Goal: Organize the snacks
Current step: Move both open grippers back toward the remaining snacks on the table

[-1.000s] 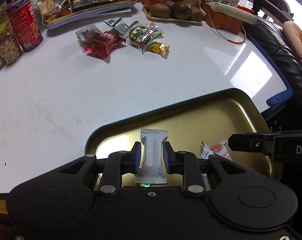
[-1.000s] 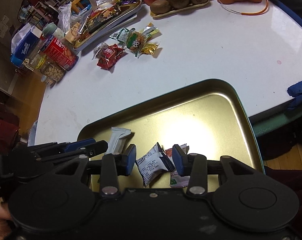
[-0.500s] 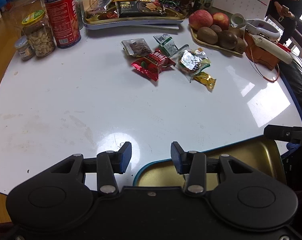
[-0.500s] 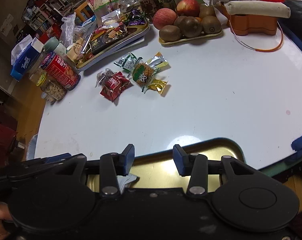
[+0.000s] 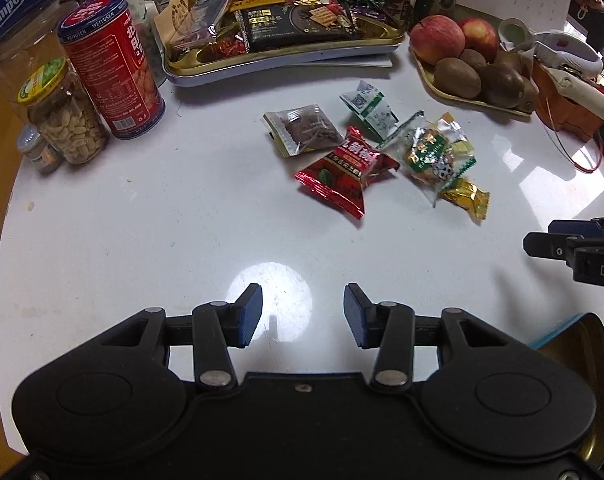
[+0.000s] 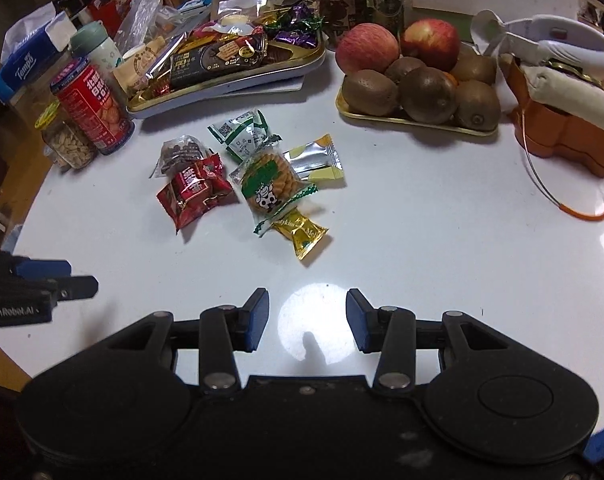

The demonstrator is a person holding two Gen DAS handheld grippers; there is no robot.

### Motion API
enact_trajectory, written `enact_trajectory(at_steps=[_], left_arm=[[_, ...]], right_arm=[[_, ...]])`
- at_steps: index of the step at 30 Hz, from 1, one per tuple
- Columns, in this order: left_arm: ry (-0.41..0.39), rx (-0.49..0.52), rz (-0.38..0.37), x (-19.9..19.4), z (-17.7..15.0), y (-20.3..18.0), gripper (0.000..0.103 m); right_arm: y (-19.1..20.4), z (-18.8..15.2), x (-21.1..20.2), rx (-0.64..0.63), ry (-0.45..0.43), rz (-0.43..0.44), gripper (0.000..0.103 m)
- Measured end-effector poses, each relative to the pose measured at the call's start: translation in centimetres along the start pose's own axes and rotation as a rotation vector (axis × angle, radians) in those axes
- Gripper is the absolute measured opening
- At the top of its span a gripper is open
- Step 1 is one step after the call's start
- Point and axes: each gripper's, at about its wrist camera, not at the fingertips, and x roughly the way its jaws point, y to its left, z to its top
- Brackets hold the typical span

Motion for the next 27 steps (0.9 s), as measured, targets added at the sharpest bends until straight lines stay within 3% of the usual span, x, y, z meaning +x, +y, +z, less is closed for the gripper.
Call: enact_trajectory(at_steps=[5, 11, 16, 27], left_arm=[[0.050, -0.113, -0.070, 1.5, 0.6, 1.5, 0.052], [0.026, -0.072, -0.073, 1.3, 1.3, 0.8, 0.052], [0.066, -0.061, -0.117, 2.2, 2.0, 0.9, 0.052], [0.061, 0.213, -0.173, 4.2, 6.0, -0.4, 0.053]], right_arm=[[0.9, 1.7, 3.0, -0.168, 0.022, 0.006, 0.045], [1.6, 2.7, 4.7, -0.341, 0.012, 0.025, 0.045], [1.5, 3.8, 5.3, -0.372, 0.018, 0.077, 0.045], [1.5, 4.9, 7.4, -0.413, 0.063, 0.113, 0.045]])
